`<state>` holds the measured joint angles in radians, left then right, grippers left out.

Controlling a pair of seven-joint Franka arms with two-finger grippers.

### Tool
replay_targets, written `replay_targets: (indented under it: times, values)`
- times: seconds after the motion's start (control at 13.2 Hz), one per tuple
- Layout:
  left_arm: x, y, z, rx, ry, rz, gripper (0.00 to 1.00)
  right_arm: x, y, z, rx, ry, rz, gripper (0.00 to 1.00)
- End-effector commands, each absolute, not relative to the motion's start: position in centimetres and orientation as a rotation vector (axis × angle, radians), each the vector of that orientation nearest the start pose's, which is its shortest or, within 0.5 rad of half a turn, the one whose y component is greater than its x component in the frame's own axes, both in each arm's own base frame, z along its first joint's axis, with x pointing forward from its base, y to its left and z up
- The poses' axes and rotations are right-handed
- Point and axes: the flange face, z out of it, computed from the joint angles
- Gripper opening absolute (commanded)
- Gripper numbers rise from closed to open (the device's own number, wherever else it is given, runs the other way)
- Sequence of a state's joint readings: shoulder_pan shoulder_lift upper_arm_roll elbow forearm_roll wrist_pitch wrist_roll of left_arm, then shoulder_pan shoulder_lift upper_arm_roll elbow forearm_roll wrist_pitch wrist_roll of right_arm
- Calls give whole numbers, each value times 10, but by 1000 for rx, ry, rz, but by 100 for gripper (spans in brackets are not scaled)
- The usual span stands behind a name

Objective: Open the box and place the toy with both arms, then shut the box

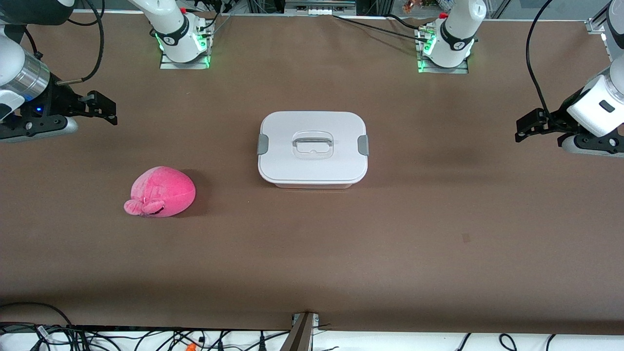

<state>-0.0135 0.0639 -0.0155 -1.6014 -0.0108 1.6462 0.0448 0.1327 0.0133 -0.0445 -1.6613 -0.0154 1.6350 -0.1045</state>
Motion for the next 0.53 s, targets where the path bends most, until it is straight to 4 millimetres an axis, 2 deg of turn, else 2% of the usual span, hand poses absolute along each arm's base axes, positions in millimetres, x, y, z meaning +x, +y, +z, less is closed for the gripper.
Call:
replay_targets:
  times: [0.0, 0.08, 0.23, 0.3, 0.45]
  values:
    - [578, -20, 584, -3144, 108, 39, 100, 560, 45, 584, -3152, -333, 59, 100]
    - [577, -22, 584, -3145, 118, 43, 100, 561, 45, 585, -3152, -333, 57, 100]
    - [569, -42, 584, -3141, 178, 108, 100, 560, 45, 584, -3152, -333, 59, 100]
    - [567, -53, 583, -3139, 212, 123, 100, 561, 45, 584, -3153, -331, 59, 100]
    - [560, -89, 582, -3129, 317, 154, 100, 560, 44, 584, -3153, -329, 62, 100]
